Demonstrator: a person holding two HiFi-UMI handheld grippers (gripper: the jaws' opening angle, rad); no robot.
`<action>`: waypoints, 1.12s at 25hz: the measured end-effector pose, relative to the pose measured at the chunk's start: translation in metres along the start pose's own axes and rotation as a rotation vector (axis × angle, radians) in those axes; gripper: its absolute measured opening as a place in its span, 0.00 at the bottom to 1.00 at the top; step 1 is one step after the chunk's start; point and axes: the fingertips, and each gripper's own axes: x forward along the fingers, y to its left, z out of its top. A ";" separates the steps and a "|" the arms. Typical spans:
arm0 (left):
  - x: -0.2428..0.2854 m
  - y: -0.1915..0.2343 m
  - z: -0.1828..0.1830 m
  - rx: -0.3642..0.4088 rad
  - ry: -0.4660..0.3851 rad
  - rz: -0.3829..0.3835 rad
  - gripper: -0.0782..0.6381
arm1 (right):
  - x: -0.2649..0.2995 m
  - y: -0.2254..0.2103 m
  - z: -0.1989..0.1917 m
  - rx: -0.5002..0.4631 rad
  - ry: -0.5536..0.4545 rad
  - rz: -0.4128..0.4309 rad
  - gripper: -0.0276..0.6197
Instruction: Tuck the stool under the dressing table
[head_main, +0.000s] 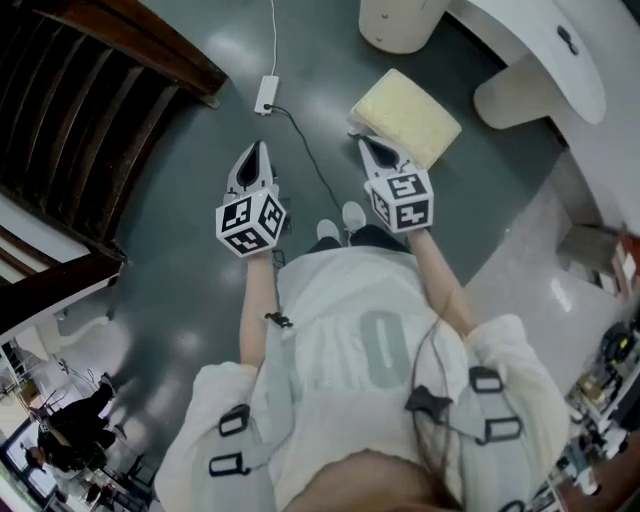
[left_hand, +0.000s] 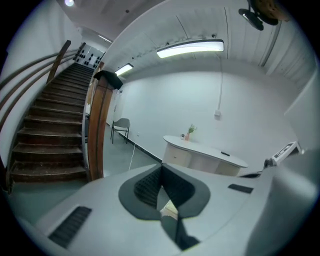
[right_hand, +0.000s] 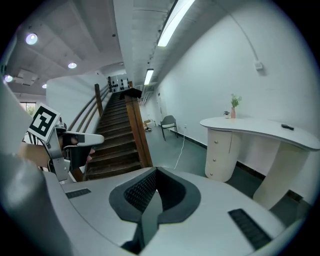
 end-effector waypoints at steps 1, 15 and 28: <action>0.009 -0.011 0.001 0.012 0.005 -0.017 0.12 | -0.006 -0.011 0.000 0.014 -0.010 -0.020 0.05; 0.126 -0.187 0.023 0.247 0.041 -0.395 0.12 | -0.095 -0.161 -0.031 0.278 -0.106 -0.465 0.05; 0.158 -0.236 0.012 0.389 0.111 -0.674 0.12 | -0.163 -0.167 -0.070 0.473 -0.149 -0.885 0.05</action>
